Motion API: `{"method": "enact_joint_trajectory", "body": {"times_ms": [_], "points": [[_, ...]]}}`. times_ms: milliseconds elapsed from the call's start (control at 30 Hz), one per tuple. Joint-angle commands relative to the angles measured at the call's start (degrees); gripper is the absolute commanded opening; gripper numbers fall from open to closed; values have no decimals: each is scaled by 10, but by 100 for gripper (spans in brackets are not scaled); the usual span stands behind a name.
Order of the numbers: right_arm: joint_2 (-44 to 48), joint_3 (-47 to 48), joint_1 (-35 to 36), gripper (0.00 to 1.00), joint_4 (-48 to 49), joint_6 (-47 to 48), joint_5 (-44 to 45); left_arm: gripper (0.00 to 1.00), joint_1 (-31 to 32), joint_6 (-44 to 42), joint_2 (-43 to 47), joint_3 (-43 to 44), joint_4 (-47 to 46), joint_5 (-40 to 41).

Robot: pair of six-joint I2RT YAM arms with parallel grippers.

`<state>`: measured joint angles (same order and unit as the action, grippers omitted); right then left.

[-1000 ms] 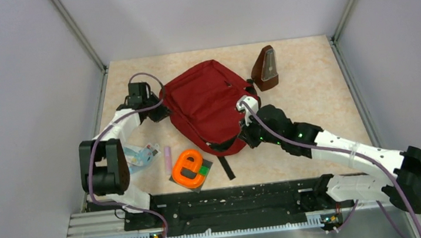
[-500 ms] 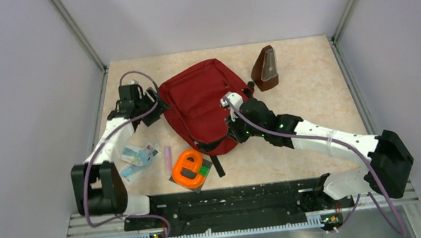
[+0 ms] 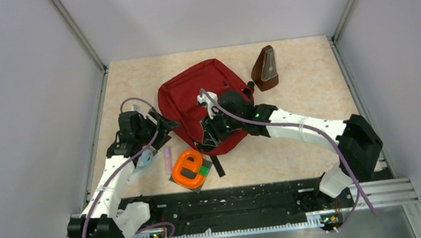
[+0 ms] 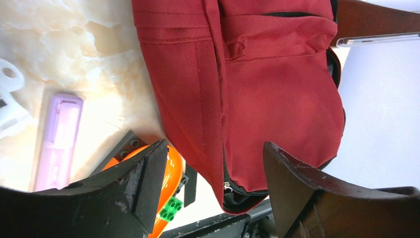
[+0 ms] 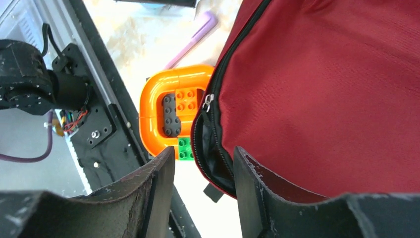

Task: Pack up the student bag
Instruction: Zip the student bag at the center of the board.

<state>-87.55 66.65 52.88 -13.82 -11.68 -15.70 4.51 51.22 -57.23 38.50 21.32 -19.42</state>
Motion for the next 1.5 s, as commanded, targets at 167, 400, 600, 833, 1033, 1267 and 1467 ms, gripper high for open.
{"method": "enact_joint_trajectory", "body": {"times_ms": [167,400,600,833,1033,1267,1467], "points": [[-51,53,20,42,-34,-30,-55,75,20,34,-29,-11,-75,-39],[-75,60,29,41,-35,-30,-53,75,31,41,-45,-29,-97,-41],[-84,54,30,39,-14,-41,-24,74,44,62,-30,-59,-118,-30],[-93,54,29,39,-20,-40,-8,75,80,63,-54,-44,-124,-14],[-106,59,29,39,-29,-46,-13,73,104,55,-92,-31,-120,-8],[-128,79,30,34,-53,-45,-2,40,104,41,-90,-35,-119,-13],[-150,86,29,34,-45,-46,-10,22,104,36,-78,-54,-140,-36]]}}
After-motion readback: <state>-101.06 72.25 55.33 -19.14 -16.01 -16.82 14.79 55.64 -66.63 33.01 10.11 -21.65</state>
